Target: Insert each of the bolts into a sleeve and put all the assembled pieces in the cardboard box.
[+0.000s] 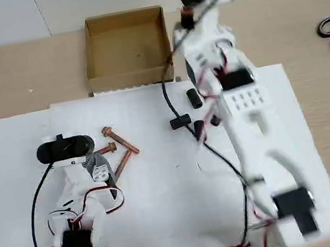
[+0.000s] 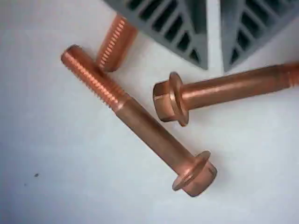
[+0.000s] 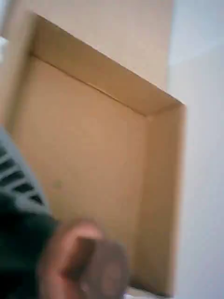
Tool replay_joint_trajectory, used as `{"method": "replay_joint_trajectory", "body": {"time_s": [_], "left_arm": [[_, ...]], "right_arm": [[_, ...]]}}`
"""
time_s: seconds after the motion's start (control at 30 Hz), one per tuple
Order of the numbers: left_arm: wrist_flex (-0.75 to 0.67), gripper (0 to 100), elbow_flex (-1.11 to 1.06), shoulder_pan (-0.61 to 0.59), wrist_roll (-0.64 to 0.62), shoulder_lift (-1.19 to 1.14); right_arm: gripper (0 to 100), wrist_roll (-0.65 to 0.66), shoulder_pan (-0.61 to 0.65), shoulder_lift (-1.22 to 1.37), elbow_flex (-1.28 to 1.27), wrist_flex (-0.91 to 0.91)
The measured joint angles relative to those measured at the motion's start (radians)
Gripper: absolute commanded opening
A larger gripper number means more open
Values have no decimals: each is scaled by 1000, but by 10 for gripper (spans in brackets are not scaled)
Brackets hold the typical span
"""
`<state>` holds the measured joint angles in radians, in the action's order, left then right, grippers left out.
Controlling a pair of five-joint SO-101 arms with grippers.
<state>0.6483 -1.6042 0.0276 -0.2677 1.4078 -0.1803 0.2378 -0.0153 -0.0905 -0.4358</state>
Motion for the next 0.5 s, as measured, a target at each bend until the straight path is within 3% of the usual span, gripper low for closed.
{"method": "replay_joint_trajectory", "body": {"time_s": [0.5], "left_arm": [[0, 6, 0, 0, 0, 0]], "right_arm": [[4, 46, 72, 772, 829, 3]]}}
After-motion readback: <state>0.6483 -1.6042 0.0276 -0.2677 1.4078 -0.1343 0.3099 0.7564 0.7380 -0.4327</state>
